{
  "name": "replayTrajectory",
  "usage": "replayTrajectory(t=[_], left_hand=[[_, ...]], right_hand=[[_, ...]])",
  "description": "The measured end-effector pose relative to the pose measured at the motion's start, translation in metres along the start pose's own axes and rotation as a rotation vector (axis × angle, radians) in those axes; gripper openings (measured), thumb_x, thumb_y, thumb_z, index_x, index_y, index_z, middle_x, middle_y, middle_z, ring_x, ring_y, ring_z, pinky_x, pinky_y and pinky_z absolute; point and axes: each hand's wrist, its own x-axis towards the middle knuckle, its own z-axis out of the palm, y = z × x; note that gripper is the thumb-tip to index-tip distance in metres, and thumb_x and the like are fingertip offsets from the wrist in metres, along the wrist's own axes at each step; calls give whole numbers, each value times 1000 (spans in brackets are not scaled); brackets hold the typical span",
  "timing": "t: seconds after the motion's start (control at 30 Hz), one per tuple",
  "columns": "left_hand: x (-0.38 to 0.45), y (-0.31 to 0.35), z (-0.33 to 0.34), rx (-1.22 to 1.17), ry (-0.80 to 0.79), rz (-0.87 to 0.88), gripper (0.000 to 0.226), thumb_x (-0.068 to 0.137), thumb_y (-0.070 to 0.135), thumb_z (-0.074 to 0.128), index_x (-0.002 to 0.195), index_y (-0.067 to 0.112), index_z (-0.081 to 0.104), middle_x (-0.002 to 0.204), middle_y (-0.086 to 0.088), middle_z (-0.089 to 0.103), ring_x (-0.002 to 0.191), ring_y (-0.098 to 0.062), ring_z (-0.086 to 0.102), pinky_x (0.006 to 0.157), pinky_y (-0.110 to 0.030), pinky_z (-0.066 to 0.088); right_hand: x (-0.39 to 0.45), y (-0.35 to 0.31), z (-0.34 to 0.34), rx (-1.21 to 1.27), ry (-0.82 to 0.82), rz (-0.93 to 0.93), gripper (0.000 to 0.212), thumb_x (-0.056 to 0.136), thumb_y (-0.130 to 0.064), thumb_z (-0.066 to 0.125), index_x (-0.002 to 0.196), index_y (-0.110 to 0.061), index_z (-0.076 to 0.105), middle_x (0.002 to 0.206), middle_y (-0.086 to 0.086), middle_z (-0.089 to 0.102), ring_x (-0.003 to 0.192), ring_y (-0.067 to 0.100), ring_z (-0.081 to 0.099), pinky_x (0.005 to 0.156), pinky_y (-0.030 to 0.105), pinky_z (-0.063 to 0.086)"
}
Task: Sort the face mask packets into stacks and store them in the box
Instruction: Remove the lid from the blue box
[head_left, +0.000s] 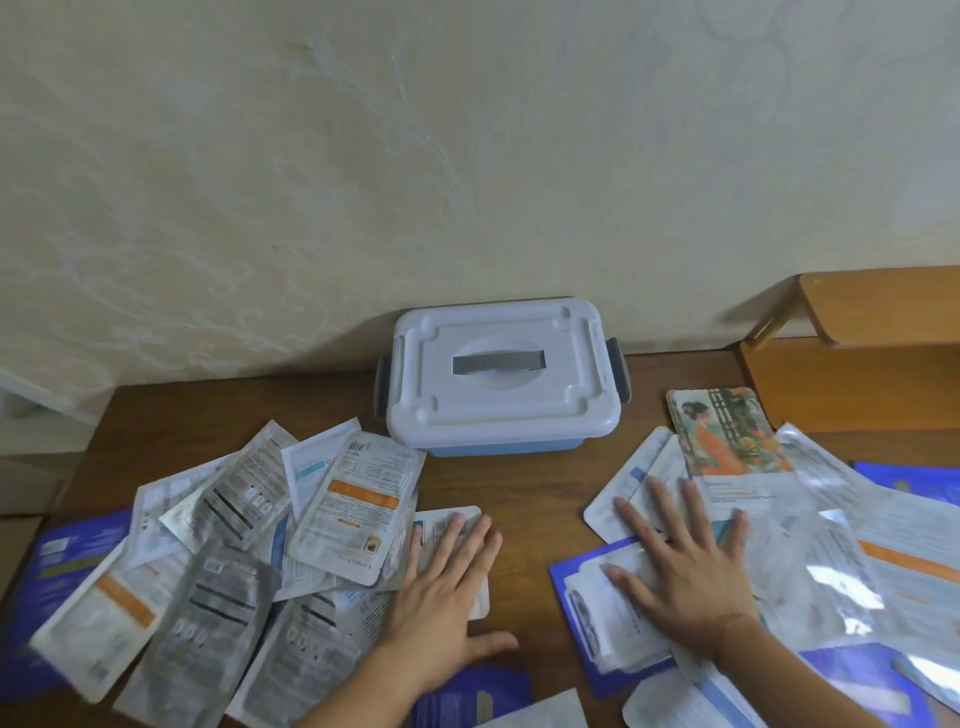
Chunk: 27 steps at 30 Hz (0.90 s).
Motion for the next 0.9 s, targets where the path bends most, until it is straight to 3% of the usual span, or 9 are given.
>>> replayTrajectory(t=[0.17,0.33,0.47,0.5,0.57,0.67,0.73,0.8,0.9], left_hand=[[-18,-14,0,48,54,53,75,90,70,33,150,26,35,161,1,26,149,-22,17,111,-52,17],[-44,-28,1,62,49,76,60,89,48,45,144,24,47,158,2,31,148,-21,21,110,-49,21],[-59,-35,-1,13,48,119,66,87,69,43,137,27,54,155,5,37,147,-16,20,108,-46,27],[-60,-33,-7,-52,98,141,60,89,68,43,133,29,57,154,7,39,147,-11,20,108,-41,34],[-48,-28,-36,-263,285,149,46,93,56,48,130,31,58,151,14,40,142,1,25,104,-29,46],[-6,-30,-100,-647,572,-150,45,96,45,46,140,33,45,150,22,31,138,10,24,107,-16,32],[26,-42,-132,-802,655,-377,50,96,42,48,143,26,41,152,10,34,139,-6,34,109,-31,40],[47,-51,-151,-863,609,-511,56,98,40,49,148,18,37,153,-1,37,135,-18,42,106,-43,45],[58,-49,-163,-892,459,-580,52,101,36,47,147,14,39,145,-6,49,130,-22,48,101,-34,47]], right_hand=[[-10,35,-2,-61,-66,25,77,82,-82,27,149,-46,22,160,-1,23,147,31,15,103,71,18],[3,24,-25,134,94,33,62,91,-69,22,134,-34,50,150,5,40,144,33,22,109,63,13],[47,-16,-104,658,422,160,35,97,-20,53,126,1,56,132,25,52,126,44,45,107,20,32],[60,-23,-123,686,490,141,28,93,-7,60,118,6,61,125,28,56,117,46,51,104,24,37],[83,-36,-145,705,493,92,31,91,-23,60,113,-2,66,124,20,59,114,39,55,101,39,42],[101,-47,-146,802,399,109,51,89,-46,49,123,-10,61,125,9,60,119,30,51,102,38,39],[101,-52,-147,839,356,150,45,90,-38,55,125,-9,58,119,11,61,114,34,52,97,39,42],[99,-54,-148,870,350,148,45,90,-34,58,127,-9,55,117,11,62,111,34,55,89,35,43],[96,-54,-146,936,292,198,55,92,-34,58,140,-8,47,130,10,60,120,29,53,94,32,42]])
